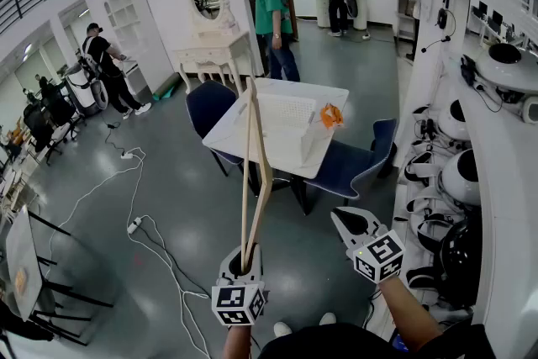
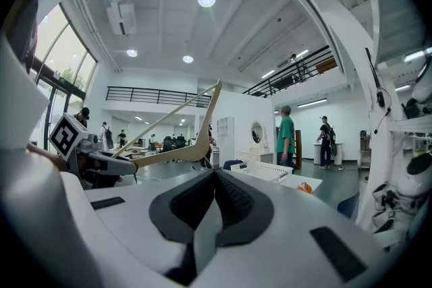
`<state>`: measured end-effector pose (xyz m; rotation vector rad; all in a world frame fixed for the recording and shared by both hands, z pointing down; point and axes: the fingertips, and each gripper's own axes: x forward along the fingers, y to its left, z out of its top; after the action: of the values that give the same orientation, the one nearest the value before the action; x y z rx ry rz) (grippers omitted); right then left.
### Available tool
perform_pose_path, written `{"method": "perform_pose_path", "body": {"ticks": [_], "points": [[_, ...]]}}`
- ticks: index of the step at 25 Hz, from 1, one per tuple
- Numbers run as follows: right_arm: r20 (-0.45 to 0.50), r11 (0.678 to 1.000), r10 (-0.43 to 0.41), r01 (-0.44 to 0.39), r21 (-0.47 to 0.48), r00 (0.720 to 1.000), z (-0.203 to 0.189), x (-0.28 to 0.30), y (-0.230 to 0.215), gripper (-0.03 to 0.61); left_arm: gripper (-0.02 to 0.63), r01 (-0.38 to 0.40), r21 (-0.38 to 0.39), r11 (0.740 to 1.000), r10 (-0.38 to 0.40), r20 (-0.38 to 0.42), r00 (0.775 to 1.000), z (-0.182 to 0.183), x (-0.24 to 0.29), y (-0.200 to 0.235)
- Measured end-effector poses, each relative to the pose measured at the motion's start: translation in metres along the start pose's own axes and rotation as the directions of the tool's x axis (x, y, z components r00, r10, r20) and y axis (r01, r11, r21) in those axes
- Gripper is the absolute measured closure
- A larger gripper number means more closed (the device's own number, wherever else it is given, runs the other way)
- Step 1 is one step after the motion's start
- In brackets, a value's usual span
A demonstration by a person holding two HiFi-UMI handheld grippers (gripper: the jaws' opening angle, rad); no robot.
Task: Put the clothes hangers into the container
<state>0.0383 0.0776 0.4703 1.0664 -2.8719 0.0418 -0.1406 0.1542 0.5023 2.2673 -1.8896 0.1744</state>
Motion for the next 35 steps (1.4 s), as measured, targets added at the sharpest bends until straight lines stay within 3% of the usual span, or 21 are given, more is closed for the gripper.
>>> {"method": "perform_pose_path", "body": {"ticks": [24, 35], "points": [[0.010, 1.000, 0.002, -0.002, 0.012, 1.000, -0.010, -0.037, -0.050, 0.558, 0.561, 0.030, 0.004, 1.000, -0.030, -0.015, 0.999, 0.000, 0.042, -0.062], [-0.003, 1.000, -0.010, 0.010, 0.026, 1.000, -0.020, -0.037, -0.063, 0.558, 0.561, 0.045, 0.004, 0.999, -0.045, -0.015, 0.999, 0.004, 0.059, -0.067]]}}
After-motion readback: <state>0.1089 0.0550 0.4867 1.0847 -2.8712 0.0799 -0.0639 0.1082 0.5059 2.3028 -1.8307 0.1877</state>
